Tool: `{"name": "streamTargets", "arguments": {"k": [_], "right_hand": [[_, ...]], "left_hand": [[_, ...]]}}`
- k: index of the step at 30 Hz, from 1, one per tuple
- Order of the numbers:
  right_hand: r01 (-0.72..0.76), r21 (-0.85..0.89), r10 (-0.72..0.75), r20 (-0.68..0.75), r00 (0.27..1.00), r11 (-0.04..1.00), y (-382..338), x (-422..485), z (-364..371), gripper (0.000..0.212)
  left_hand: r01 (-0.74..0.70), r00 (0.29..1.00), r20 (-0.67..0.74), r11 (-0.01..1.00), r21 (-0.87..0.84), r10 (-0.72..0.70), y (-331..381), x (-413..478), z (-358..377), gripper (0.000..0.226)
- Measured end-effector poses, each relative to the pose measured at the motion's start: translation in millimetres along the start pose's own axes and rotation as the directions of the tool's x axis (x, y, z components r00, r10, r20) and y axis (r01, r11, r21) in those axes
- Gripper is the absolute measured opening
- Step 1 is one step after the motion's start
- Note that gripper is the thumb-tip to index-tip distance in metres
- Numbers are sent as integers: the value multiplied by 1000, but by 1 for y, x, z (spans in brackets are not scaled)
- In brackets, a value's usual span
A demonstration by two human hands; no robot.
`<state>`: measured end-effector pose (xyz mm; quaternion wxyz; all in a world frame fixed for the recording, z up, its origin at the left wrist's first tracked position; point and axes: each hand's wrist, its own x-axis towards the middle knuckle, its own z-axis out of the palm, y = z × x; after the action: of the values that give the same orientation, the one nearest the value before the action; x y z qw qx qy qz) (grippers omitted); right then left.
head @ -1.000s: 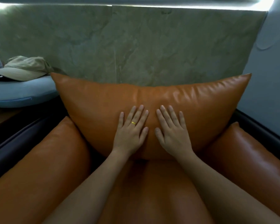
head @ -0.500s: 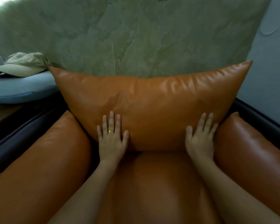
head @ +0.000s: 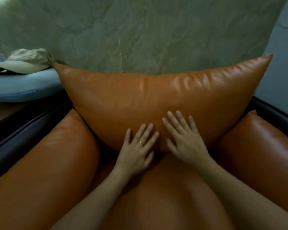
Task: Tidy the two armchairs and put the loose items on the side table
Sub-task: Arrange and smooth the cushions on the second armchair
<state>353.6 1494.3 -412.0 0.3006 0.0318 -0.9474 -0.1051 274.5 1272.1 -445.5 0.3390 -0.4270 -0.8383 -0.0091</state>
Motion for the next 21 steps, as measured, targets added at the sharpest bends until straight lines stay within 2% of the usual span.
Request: {"name": "streamTargets", "arguments": {"k": [2,5,9,13,15,17,19,21], "right_hand": [[5,-32,-6,-59,998,999,19,10,12,71],[-6,-57,0,-105,994,998,26,9,27,70],[-75,-35,72,-85,994,997,12,6,21,73],[-86,-40,84,-43,995,995,16,0,0,80],[-278,44,281,-70,957,960,26,4,-15,84],[-466,151,477,-51,877,872,41,15,-29,87],[-499,161,514,-74,854,852,48,25,-31,86],[-484,162,506,-146,850,860,48,30,-19,82]], "left_hand": [[68,995,-70,997,44,-64,-25,24,7,68],[4,992,-125,988,156,15,-52,24,24,67],[68,992,-118,989,129,-53,-40,20,19,69],[53,997,-57,997,60,-50,-44,12,-9,75],[216,974,-69,976,21,-214,-55,11,-22,80],[464,881,-59,882,-86,-469,-72,19,-32,86],[585,799,-48,793,-172,-600,-81,28,-33,87],[598,771,-125,777,-200,-625,-78,34,-22,87]]}}
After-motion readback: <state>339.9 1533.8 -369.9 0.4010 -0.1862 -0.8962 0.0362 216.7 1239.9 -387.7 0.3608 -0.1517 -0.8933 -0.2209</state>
